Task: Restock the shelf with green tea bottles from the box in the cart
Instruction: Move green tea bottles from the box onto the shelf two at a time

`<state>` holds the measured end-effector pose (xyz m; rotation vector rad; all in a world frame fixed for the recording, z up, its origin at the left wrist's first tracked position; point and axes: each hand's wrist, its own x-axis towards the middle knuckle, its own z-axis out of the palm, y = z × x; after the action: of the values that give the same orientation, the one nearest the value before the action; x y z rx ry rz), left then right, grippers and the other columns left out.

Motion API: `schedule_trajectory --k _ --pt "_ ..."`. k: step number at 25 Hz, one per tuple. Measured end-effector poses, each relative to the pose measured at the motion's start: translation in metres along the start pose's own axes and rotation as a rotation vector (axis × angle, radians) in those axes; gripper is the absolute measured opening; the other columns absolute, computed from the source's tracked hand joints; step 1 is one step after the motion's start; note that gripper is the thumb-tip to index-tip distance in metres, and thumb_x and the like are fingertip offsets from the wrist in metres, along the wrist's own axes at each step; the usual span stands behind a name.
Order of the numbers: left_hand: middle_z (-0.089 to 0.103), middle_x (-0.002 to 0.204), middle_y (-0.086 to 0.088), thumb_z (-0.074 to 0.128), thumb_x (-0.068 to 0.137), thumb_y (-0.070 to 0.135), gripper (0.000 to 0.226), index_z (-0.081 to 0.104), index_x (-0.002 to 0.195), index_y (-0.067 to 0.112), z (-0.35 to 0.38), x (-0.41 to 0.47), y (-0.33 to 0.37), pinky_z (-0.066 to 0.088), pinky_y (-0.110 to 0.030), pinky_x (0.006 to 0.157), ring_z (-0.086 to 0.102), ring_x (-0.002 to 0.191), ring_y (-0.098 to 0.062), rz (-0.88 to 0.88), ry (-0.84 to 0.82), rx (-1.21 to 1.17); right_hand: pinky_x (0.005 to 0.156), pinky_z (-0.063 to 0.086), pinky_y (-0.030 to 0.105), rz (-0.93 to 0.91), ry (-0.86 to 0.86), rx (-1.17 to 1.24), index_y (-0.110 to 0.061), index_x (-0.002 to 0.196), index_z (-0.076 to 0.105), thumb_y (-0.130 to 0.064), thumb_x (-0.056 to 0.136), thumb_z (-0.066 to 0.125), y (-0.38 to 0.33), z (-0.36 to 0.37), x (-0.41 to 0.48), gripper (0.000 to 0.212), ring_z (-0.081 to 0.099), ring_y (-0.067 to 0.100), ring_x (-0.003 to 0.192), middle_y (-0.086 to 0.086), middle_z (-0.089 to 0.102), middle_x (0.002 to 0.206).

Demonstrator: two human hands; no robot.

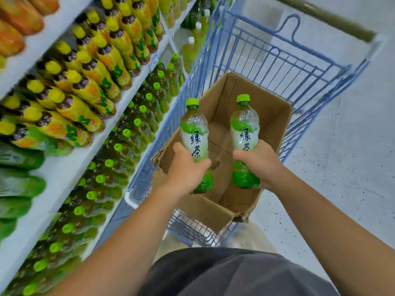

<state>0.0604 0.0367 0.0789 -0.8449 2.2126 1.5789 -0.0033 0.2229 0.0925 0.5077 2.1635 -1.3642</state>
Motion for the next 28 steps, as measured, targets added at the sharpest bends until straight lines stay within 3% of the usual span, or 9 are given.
schedule_trajectory --k 4,7,10,14,16,22,28 --pt "0.058 0.104 -0.001 0.076 0.076 0.029 0.054 0.035 0.11 0.027 -0.024 -0.05 0.002 0.057 -0.041 0.073 0.064 0.091 -0.018 0.048 0.09 -0.046 0.056 0.048 0.031 -0.102 -0.065 -0.029 -0.011 0.088 0.062 -0.016 0.07 0.078 -0.006 0.003 -0.045 0.025 0.064 0.023 0.067 0.005 0.065 0.075" --pt "0.059 0.103 -0.003 0.077 0.08 0.027 0.048 0.036 0.104 0.033 -0.039 -0.091 -0.002 0.057 -0.03 0.062 0.064 0.086 -0.014 0.063 0.217 -0.073 0.06 0.048 0.034 -0.202 -0.162 -0.087 -0.013 0.084 0.061 -0.016 0.069 0.077 -0.014 0.009 -0.066 0.022 0.063 0.022 0.066 0.004 0.064 0.072" --pt "0.061 0.103 -0.001 0.079 0.078 0.031 0.051 0.036 0.105 0.029 -0.046 -0.141 -0.01 0.059 -0.035 0.067 0.065 0.084 -0.011 0.038 0.419 -0.09 0.057 0.044 0.028 -0.341 -0.297 -0.183 -0.021 0.073 0.058 -0.025 0.061 0.074 -0.024 0.02 -0.083 0.021 0.059 0.015 0.061 -0.004 0.062 0.065" --pt "0.06 0.1 0.001 0.082 0.08 0.025 0.054 0.036 0.107 0.026 -0.054 -0.205 -0.033 0.047 -0.011 0.045 0.062 0.066 0.012 0.02 0.601 -0.214 0.057 0.05 0.027 -0.443 -0.451 -0.222 -0.019 0.083 0.064 -0.023 0.062 0.076 -0.026 0.05 -0.112 0.025 0.067 0.015 0.066 -0.005 0.07 0.07" --pt "0.06 0.1 0.005 0.083 0.079 0.026 0.052 0.037 0.104 0.03 -0.065 -0.239 -0.052 0.047 -0.009 0.048 0.06 0.07 0.015 0.02 0.699 -0.268 0.051 0.048 0.022 -0.488 -0.537 -0.271 -0.021 0.086 0.066 -0.024 0.062 0.077 -0.028 0.073 -0.133 0.026 0.068 0.008 0.063 -0.01 0.071 0.068" --pt "0.064 0.096 0.007 0.085 0.074 0.022 0.051 0.045 0.103 0.031 -0.118 -0.305 -0.113 0.045 -0.008 0.048 0.061 0.074 0.013 -0.045 0.964 -0.326 0.058 0.047 0.028 -0.583 -0.704 -0.397 -0.027 0.089 0.063 -0.024 0.063 0.079 -0.034 0.16 -0.194 0.03 0.068 0.015 0.075 -0.003 0.072 0.083" --pt "0.065 0.09 0.006 0.087 0.072 0.024 0.045 0.05 0.095 0.031 -0.18 -0.278 -0.174 0.044 -0.009 0.047 0.062 0.073 0.01 -0.092 1.103 -0.359 0.055 0.044 0.025 -0.623 -0.707 -0.393 -0.034 0.089 0.053 -0.019 0.07 0.083 -0.025 0.262 -0.201 0.039 0.063 0.007 0.077 -0.009 0.066 0.09"
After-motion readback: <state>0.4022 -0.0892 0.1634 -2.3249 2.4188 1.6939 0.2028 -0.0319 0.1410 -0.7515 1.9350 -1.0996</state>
